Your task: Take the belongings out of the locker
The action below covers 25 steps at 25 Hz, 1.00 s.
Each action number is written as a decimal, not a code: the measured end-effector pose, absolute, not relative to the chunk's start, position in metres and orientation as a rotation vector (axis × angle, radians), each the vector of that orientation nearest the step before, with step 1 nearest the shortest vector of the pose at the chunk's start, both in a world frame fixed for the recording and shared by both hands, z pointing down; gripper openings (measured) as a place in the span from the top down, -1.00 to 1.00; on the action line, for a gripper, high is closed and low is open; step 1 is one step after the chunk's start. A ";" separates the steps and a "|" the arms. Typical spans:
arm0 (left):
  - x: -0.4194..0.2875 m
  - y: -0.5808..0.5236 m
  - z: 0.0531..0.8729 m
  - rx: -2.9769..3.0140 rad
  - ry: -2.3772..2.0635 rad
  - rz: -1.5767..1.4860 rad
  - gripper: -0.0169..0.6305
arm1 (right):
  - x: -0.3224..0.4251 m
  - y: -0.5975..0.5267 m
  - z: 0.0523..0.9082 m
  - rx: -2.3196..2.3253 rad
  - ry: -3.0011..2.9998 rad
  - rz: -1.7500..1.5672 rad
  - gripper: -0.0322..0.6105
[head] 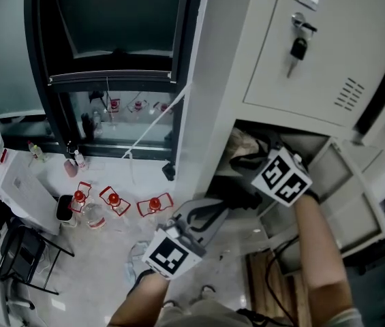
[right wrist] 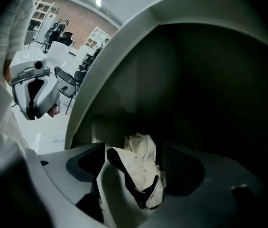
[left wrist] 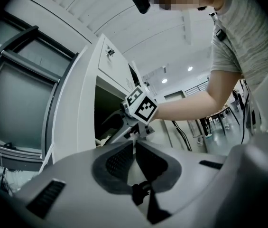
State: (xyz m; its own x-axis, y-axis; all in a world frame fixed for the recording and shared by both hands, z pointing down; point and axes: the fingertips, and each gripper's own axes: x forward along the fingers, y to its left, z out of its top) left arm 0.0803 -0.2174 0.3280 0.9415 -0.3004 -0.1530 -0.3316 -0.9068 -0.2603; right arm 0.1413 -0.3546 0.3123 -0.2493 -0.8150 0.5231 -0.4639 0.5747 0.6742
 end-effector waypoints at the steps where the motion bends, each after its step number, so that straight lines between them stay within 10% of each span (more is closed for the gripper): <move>1: 0.082 -0.216 0.329 -2.815 0.462 0.157 0.93 | 0.145 -0.360 0.314 1.036 -1.891 -0.464 -0.18; 25: 0.091 -0.206 0.331 -2.831 0.467 0.167 0.93 | 0.160 -0.411 0.350 0.911 -1.846 -0.184 0.04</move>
State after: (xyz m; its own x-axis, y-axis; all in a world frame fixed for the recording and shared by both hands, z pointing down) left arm 0.0910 -0.2057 0.3311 0.9414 -0.2993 -0.1556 -0.3301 -0.9124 -0.2420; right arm 0.1599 -0.4113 0.3498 -0.1888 -0.6597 0.7274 -0.5027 0.7013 0.5055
